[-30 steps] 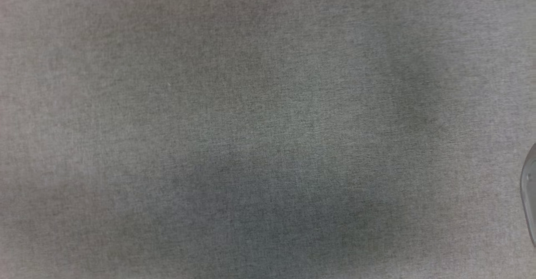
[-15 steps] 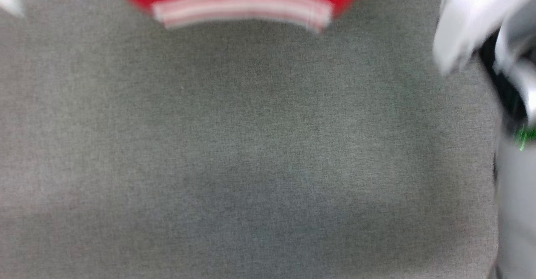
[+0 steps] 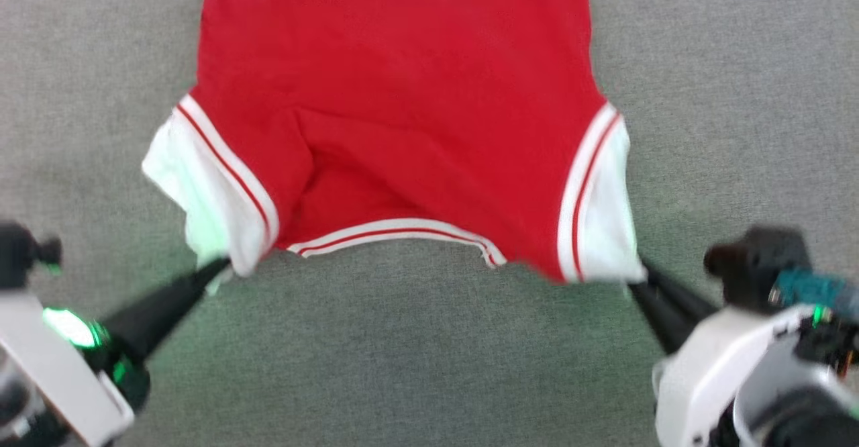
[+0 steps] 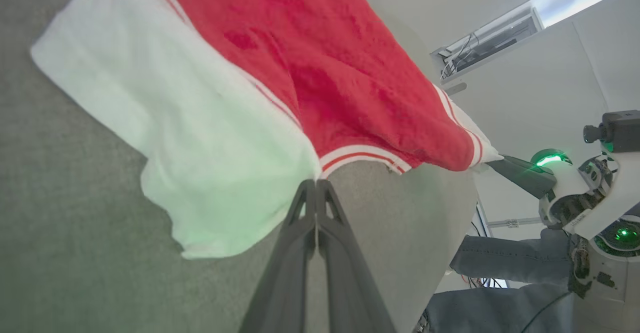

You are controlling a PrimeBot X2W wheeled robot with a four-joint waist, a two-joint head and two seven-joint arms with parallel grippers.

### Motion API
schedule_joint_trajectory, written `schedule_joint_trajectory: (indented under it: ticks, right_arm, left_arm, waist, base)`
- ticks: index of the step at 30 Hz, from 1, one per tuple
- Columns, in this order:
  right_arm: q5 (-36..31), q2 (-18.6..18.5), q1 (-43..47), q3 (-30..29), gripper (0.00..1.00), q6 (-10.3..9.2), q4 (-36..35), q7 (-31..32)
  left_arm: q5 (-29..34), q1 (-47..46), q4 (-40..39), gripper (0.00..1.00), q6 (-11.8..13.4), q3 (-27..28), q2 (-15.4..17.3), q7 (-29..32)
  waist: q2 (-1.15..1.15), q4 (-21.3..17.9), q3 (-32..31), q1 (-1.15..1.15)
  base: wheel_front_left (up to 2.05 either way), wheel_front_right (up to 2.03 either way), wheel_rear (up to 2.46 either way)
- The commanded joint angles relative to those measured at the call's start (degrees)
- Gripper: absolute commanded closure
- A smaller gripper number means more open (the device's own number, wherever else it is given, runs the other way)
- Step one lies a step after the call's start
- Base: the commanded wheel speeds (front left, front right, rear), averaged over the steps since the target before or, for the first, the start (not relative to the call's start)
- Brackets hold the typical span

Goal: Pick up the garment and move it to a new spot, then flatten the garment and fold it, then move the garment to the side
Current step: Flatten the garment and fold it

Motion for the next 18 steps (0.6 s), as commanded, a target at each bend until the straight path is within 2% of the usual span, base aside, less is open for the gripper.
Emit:
schedule_joint_trajectory:
  ticks: [1,7,18]
  right_arm:
    - [0.47,-0.13,3.15,-0.14,1.00,-0.07,-1.14,0.62]
    - [3.06,0.02,14.68,-0.44,1.00,-0.07,-4.43,3.84]
    - [4.48,-0.02,28.41,-1.73,1.00,-0.07,-8.69,4.78]
  left_arm:
    - [1.27,2.49,-0.69,1.00,0.04,-0.81,0.87,-1.34]
    - [4.95,9.11,-1.62,1.00,0.04,-5.94,5.34,-8.28]
    - [5.81,18.90,-5.50,1.00,0.04,-17.57,16.30,-18.85]
  waist:
    - [0.00,0.02,-0.33,0.00]
    - [0.00,0.46,-0.65,0.00]
    - [0.00,0.43,0.17,0.00]
  base:
    - [0.00,0.00,0.00]
    - [0.00,0.00,0.00]
    - [0.00,0.00,0.00]
